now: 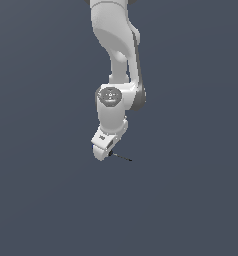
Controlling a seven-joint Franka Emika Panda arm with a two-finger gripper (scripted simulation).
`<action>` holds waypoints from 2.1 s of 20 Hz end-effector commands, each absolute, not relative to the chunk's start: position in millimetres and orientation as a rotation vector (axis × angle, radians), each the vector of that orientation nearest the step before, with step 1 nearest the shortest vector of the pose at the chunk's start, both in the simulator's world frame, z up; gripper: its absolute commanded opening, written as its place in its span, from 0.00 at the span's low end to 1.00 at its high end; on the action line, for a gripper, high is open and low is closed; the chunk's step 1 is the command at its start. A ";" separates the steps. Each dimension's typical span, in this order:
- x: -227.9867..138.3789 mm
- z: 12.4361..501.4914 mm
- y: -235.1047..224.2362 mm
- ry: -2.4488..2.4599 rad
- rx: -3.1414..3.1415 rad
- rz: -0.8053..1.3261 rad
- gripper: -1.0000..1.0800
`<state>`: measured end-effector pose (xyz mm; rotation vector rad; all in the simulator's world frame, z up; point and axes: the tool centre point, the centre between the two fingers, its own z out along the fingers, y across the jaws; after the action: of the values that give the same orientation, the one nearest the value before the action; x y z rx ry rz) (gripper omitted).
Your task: Pick up the object and move it to a goal position.
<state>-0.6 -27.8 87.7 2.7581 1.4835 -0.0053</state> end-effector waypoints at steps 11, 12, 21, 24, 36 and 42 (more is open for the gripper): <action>-5.2 67.6 -38.4 1.752 2.606 -0.001 0.96; -5.3 66.9 -38.7 1.762 2.600 -0.001 0.96; -5.9 62.5 -39.7 1.777 2.591 -0.001 0.96; -6.1 53.6 -39.3 1.779 2.590 -0.001 0.96; -6.0 15.1 -39.7 1.782 2.587 0.000 0.96; -6.0 15.1 -39.7 1.782 2.587 0.000 0.00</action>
<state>-6.1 -39.8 15.3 2.5871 1.7822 -0.0005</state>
